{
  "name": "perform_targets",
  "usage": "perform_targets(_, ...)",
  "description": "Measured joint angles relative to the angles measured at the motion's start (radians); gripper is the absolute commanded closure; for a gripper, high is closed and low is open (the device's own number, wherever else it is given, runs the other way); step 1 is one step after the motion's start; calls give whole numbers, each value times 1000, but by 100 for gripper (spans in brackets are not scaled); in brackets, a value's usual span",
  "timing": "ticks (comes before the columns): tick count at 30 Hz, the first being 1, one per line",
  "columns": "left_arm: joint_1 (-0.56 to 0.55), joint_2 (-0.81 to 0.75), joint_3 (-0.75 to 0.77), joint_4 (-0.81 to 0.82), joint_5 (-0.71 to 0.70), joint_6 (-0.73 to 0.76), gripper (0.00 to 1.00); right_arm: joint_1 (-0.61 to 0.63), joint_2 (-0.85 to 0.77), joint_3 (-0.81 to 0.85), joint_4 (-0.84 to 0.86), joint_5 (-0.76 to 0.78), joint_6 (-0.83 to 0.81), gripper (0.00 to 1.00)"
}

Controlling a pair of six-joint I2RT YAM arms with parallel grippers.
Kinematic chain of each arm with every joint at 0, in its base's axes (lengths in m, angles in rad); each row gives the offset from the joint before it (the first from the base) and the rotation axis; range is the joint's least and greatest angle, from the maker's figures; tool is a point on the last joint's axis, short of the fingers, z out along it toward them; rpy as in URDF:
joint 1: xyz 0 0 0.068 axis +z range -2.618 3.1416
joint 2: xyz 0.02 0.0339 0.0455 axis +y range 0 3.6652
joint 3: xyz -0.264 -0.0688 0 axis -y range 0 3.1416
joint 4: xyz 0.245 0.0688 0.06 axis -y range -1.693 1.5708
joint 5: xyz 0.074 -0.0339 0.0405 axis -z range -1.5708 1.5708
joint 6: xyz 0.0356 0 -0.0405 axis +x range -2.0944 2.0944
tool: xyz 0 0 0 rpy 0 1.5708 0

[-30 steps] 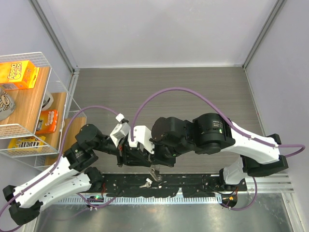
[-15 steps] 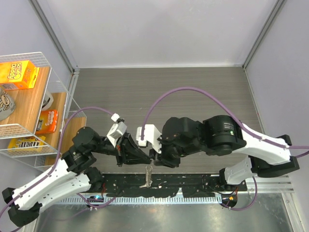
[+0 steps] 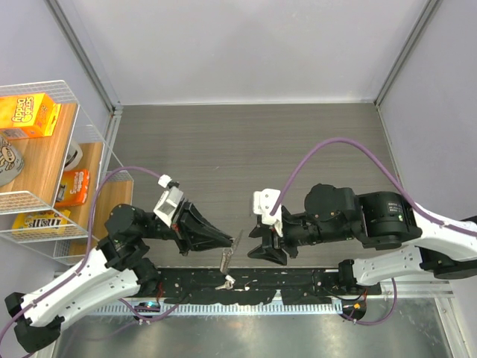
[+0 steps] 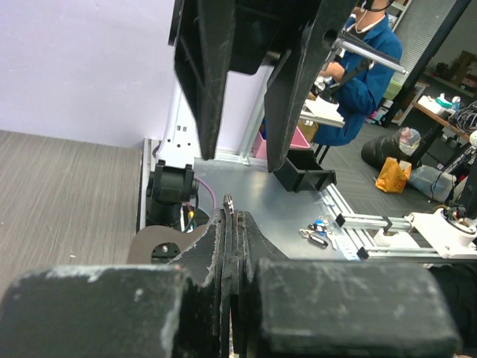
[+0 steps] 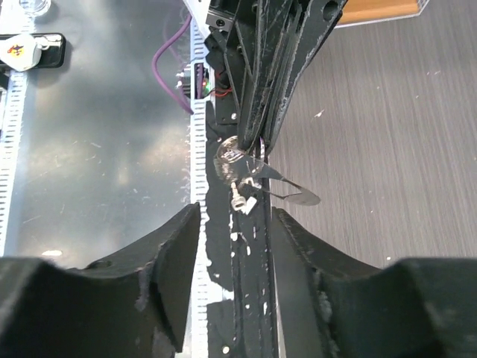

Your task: Put the keys on the keyring

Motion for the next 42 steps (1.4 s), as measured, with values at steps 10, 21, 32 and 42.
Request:
perform_targets(10,0,-8,-84,243,-25,-74,100,0,-108,-177,208,12,-42,49)
perform_targets(21,0,24,-121,440,-43,-151,100,0,-112,-226,327,11,-110,54)
perform_targets(32,0,23,-134,517,-44,-183,100,0,-106,-226,387,10,-136,64)
perform_targets(42,0,24,-135,548,-50,-188,100,0,-72,-226,402,-16,-134,92)
